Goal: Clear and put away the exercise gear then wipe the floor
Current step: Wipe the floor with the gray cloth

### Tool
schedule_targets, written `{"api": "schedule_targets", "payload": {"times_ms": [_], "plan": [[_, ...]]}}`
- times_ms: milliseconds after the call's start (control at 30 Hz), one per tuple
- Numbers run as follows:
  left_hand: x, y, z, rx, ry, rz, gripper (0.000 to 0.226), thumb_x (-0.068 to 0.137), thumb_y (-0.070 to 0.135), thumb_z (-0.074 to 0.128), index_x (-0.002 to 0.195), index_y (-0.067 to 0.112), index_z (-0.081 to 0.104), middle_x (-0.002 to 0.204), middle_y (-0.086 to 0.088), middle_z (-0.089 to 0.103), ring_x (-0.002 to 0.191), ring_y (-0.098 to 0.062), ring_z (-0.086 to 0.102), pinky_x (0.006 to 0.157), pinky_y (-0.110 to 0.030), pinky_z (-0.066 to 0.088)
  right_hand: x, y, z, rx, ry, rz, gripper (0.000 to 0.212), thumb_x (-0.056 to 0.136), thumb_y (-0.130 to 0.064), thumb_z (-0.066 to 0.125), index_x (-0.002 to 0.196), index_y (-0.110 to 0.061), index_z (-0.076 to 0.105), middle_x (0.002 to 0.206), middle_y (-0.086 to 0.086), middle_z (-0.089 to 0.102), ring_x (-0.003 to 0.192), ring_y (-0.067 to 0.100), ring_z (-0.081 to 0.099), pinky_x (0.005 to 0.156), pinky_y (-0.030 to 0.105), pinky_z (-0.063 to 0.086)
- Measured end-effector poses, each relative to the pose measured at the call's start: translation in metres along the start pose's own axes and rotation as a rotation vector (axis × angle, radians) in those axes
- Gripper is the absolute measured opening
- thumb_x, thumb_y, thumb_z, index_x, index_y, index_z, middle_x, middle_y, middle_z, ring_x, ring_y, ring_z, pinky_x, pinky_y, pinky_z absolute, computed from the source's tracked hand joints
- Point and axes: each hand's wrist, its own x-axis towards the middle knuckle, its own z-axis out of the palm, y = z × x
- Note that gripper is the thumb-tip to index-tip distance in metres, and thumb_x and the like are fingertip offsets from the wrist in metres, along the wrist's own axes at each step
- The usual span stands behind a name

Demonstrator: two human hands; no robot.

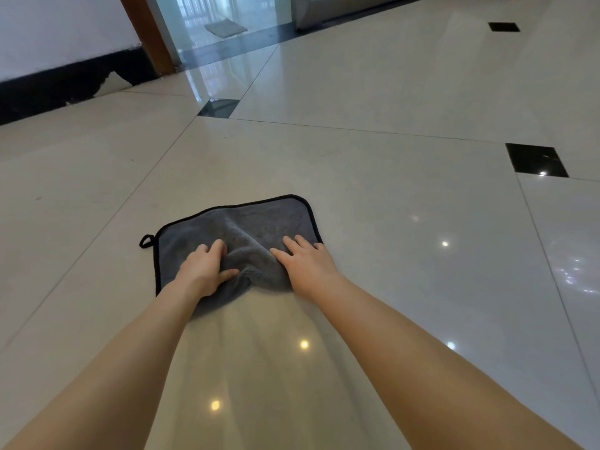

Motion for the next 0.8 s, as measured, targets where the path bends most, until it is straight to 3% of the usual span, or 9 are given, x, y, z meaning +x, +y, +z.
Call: {"api": "schedule_targets", "payload": {"times_ms": [333, 467, 633, 800], "plan": [[-0.094, 0.022, 0.017, 0.066, -0.124, 0.233, 0.053, 0.078, 0.047, 0.066, 0.114, 0.019, 0.039, 0.108, -0.006, 0.046, 0.095, -0.02, 0.048, 0.082, -0.033, 0.043, -0.107, -0.016, 0.03, -0.047, -0.003, -0.133, 0.065, 0.094, -0.02, 0.049, 0.149, -0.023, 0.014, 0.156, 0.012, 0.011, 0.143, 0.03, 0.009, 0.109, 0.045, 0.024], [-0.15, 0.021, 0.035, 0.053, -0.141, 0.304, 0.056, 0.075, 0.049, 0.069, 0.112, 0.019, 0.039, 0.109, -0.004, 0.046, 0.101, -0.021, 0.048, 0.087, -0.036, 0.044, -0.161, -0.041, 0.041, -0.162, -0.04, -0.149, 0.066, 0.092, -0.02, 0.05, 0.146, -0.01, 0.015, 0.149, 0.023, 0.019, 0.137, 0.039, 0.018, 0.102, 0.048, 0.03], [-0.221, 0.02, 0.056, 0.045, -0.138, 0.349, 0.06, 0.076, 0.05, 0.067, 0.12, 0.02, 0.038, 0.116, 0.0, 0.044, 0.106, -0.017, 0.045, 0.091, -0.03, 0.042, -0.22, -0.072, 0.048, -0.216, -0.048, -0.275, 0.053, 0.086, -0.022, 0.055, 0.131, -0.006, 0.031, 0.127, 0.022, 0.038, 0.115, 0.039, 0.038, 0.085, 0.041, 0.04], [-0.292, 0.008, 0.082, -0.032, -0.115, 0.36, 0.059, 0.076, 0.053, 0.064, 0.121, 0.026, 0.038, 0.119, 0.007, 0.042, 0.105, -0.009, 0.042, 0.089, -0.022, 0.039, -0.264, -0.081, 0.067, -0.189, -0.055, -0.425, 0.045, 0.084, -0.031, 0.058, 0.12, -0.011, 0.039, 0.115, 0.016, 0.043, 0.098, 0.031, 0.042, 0.073, 0.036, 0.039]]}}
